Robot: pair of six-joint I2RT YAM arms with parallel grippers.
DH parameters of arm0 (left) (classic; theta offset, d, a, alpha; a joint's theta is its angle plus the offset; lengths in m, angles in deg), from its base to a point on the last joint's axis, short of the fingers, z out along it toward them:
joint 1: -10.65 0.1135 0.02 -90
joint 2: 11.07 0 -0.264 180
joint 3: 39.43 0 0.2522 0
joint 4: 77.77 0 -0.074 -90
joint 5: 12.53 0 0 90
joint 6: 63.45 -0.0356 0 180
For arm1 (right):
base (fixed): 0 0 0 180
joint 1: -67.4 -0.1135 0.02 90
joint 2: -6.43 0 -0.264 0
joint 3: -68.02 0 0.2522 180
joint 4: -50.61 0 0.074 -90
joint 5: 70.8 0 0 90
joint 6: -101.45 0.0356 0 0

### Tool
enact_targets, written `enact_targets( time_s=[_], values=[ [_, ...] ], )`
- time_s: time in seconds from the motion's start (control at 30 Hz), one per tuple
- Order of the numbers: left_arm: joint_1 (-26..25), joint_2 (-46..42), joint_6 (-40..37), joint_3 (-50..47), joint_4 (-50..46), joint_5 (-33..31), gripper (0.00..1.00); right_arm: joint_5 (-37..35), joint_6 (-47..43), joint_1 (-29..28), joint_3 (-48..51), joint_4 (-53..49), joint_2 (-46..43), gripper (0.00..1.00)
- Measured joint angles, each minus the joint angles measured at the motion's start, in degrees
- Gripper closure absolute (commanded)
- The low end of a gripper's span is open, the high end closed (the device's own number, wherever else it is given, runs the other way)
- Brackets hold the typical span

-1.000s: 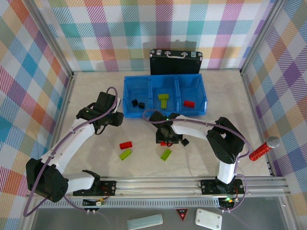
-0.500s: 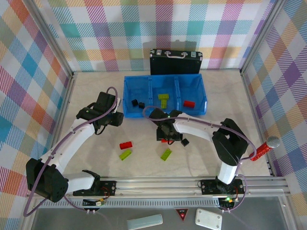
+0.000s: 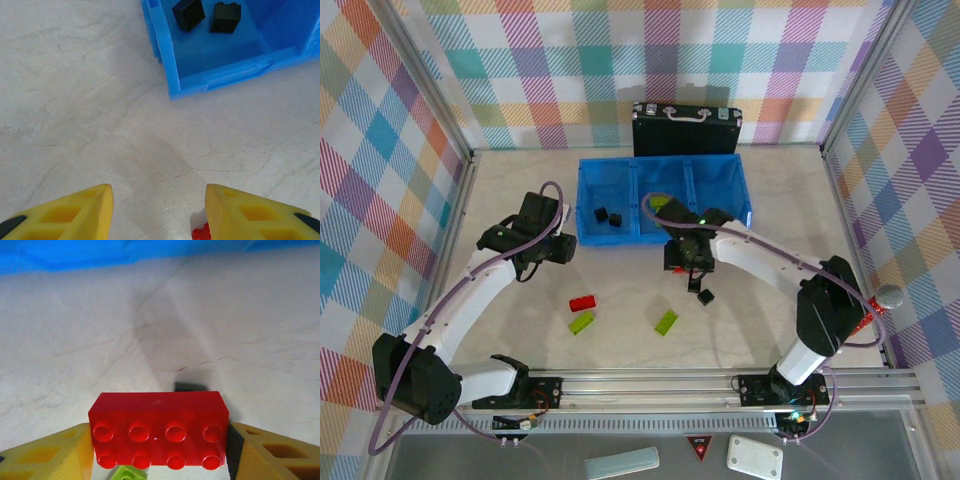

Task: Sort the legos into containers by color
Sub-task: Pick up the lego from the center of the table, then place the lego in the container.

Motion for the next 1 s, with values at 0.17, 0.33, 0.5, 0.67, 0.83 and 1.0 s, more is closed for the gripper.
enact_targets(
  time_s=[0.17, 0.33, 0.5, 0.67, 0.83, 1.0],
  values=[
    [0.02, 0.0, 0.0, -0.09, 0.02, 0.0, 0.49, 0.39, -4.66, 7.65, 0.0, -0.24, -3.19, 0.34],
    [0.31, 0.0, 0.0, -0.39, 0.17, 0.0, 0.49, 2.08, -9.7, 14.29, -1.6, -0.37, -2.49, 0.34],
    [0.39, 0.0, 0.0, -0.42, 0.22, -0.02, 0.49, 4.26, -13.75, 18.45, -7.93, -0.2, 2.27, 0.35],
    [0.5, 0.0, 0.0, -0.42, 0.24, -0.02, 0.49, 5.99, -16.39, 21.35, -14.4, 0.42, 8.98, 0.35],
    [0.87, 0.0, 0.0, -0.42, 0.46, -0.02, 0.48, 7.87, -18.16, 23.74, -22.08, 0.72, 16.52, 0.35],
    [1.18, 0.0, 0.0, -0.44, 1.11, -0.04, 0.48, 8.92, -19.63, 25.68, -30.47, 0.63, 24.61, 0.35]
  ],
)
